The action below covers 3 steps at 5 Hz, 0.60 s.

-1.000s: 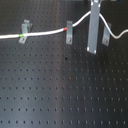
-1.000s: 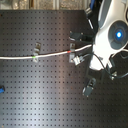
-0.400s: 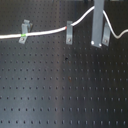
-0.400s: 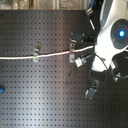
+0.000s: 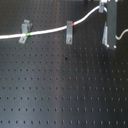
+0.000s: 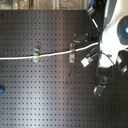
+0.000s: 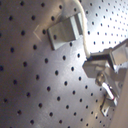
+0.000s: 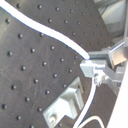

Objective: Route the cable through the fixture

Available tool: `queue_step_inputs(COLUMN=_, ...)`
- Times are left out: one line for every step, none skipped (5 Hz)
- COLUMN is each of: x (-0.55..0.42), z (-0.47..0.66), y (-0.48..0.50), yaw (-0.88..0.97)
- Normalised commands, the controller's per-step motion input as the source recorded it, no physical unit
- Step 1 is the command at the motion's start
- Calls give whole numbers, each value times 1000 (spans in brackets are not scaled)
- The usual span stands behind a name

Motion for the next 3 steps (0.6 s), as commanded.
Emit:
queue_step_inputs(x=-90, z=4, y=-301, yaw=-34)
queue_step_inputs(x=-307, z=11, y=-201, yaw=111)
queue_step_inputs(x=-350, z=13, y=-178, yaw=206)
